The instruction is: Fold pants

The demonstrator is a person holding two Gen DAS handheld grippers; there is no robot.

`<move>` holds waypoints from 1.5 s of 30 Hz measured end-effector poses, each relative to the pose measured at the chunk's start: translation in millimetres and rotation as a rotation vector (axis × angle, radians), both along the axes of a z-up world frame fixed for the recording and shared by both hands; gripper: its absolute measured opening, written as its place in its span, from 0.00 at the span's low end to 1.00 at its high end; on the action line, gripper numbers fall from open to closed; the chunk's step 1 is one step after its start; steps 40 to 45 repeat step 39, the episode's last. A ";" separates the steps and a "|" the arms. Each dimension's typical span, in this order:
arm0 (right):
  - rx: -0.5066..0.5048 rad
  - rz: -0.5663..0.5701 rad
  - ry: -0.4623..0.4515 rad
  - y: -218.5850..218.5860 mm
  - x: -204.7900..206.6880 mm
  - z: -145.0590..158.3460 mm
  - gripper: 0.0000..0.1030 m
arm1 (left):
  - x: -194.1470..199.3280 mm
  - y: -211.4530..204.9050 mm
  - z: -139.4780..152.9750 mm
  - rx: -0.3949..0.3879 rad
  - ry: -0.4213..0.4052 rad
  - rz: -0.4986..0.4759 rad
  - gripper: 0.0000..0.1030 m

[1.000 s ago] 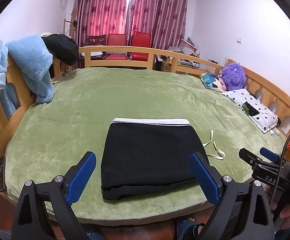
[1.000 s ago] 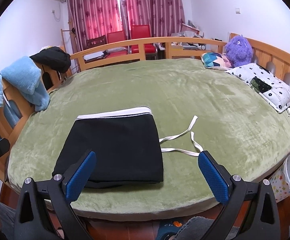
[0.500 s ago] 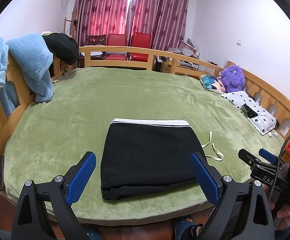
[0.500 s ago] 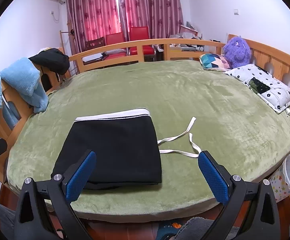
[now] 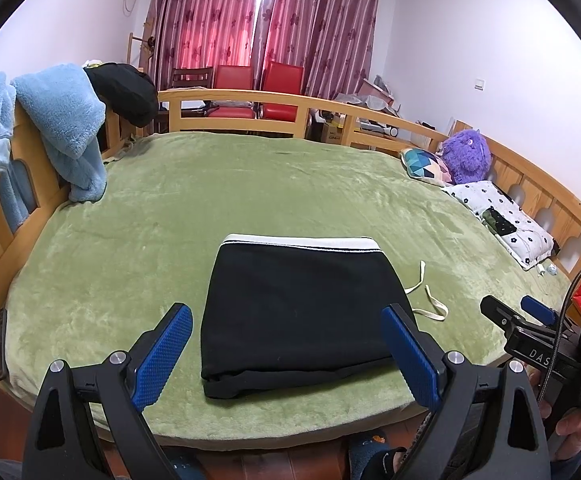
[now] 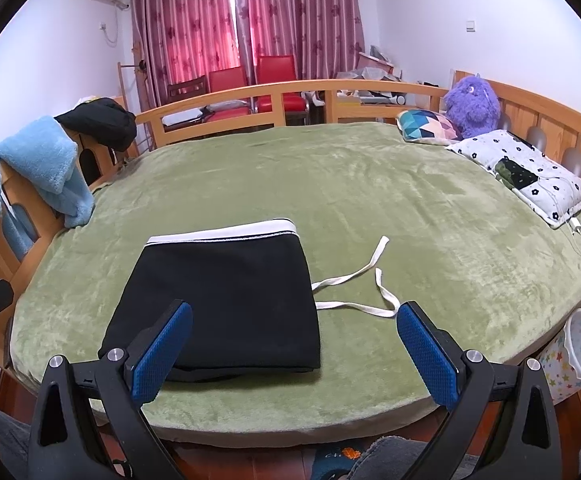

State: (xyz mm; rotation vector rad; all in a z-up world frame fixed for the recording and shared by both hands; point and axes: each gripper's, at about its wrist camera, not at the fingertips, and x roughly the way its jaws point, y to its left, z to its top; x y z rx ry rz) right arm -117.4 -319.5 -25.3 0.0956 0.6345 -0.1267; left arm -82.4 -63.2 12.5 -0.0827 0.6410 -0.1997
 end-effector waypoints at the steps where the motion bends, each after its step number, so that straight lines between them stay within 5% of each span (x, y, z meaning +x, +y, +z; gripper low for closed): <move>1: 0.001 -0.001 0.000 -0.1 0.1 0.0 0.98 | 0.5 0.7 -0.1 0.001 0.000 -0.001 0.93; 45: 0.000 0.000 -0.008 1.6 -1.6 -1.2 0.98 | -0.7 -2.4 -0.5 -0.022 0.004 0.019 0.93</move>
